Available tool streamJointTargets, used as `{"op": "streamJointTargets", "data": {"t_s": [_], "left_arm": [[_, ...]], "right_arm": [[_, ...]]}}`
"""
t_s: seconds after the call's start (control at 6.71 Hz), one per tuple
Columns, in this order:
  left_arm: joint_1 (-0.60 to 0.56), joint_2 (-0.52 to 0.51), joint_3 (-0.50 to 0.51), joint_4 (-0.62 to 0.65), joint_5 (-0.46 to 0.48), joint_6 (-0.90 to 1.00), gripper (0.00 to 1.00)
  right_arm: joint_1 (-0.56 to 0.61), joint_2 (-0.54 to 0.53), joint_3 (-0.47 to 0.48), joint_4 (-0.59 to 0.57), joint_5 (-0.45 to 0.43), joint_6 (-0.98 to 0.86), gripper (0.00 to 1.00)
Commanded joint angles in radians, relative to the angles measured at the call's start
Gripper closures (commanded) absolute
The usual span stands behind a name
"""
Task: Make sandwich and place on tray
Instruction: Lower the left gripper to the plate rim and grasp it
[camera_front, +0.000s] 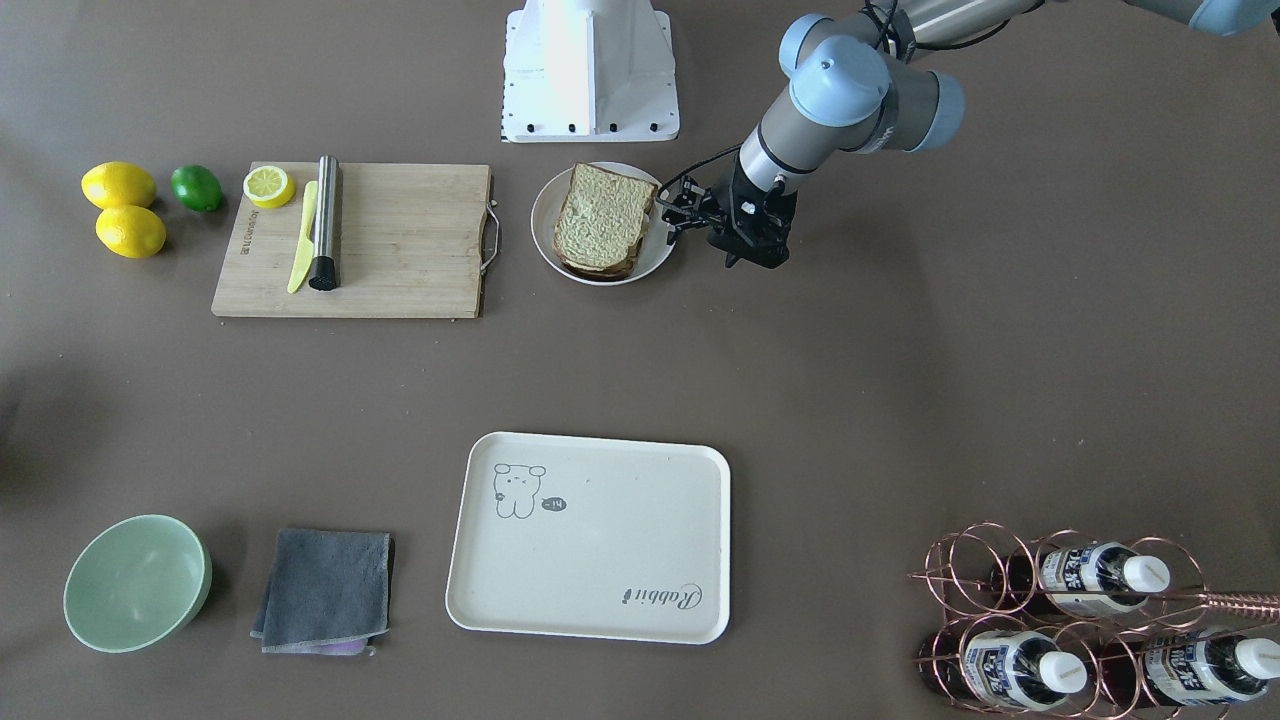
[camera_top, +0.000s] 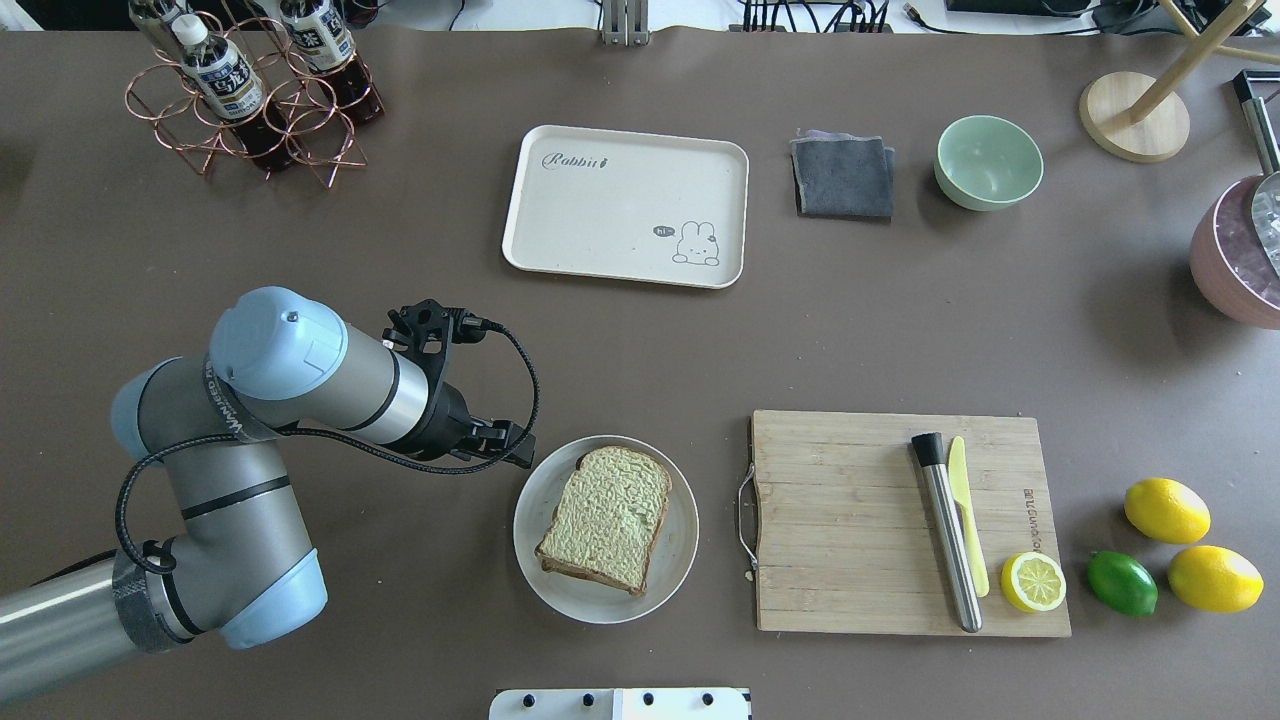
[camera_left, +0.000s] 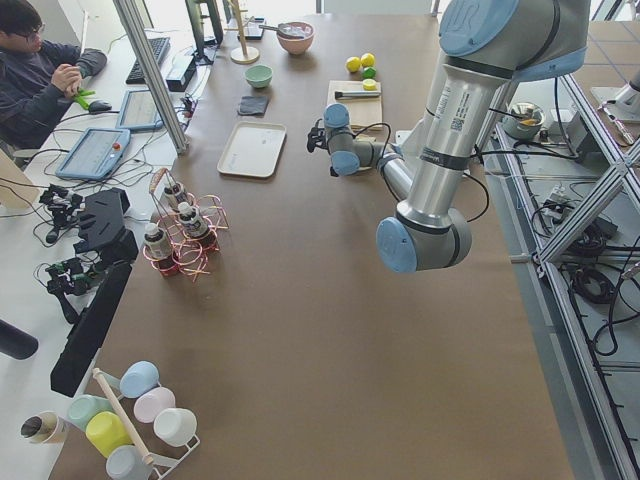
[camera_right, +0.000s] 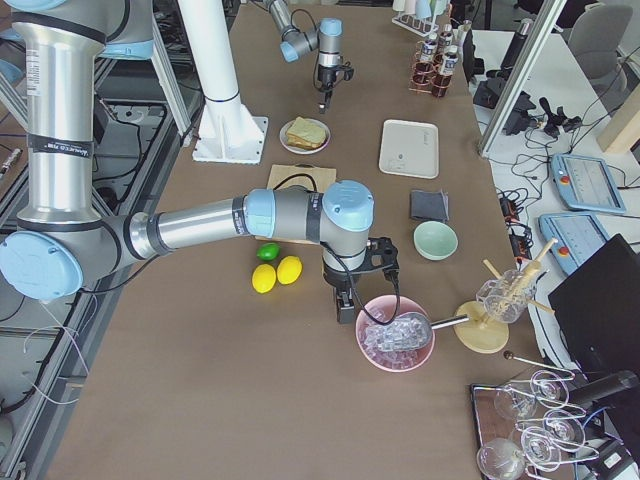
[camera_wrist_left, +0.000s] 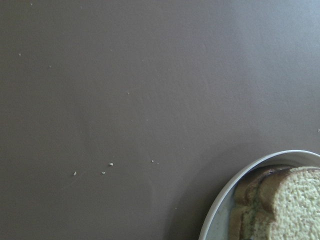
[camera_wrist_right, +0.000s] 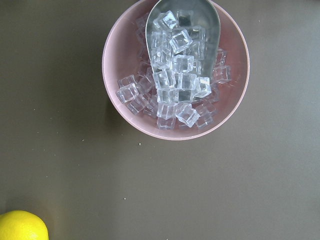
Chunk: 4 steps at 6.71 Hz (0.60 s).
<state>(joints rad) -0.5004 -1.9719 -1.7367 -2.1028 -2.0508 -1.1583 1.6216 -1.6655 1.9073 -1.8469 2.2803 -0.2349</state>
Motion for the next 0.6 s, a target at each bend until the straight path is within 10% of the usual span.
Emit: {"op": "streamJointTargets", "data": {"t_s": [0.0, 0.45], "left_arm": [[0.026, 0.011, 0.003, -0.017, 0.001, -0.018, 0.44], [0.086, 0.016, 0.002, -0.054, 0.030, -0.090, 0.44]], "right_arm": [[0.007, -0.005, -0.001, 0.000, -0.001, 0.000, 0.00], [0.011, -0.005, -0.001, 0.000, -0.002, 0.000, 0.00]]}}
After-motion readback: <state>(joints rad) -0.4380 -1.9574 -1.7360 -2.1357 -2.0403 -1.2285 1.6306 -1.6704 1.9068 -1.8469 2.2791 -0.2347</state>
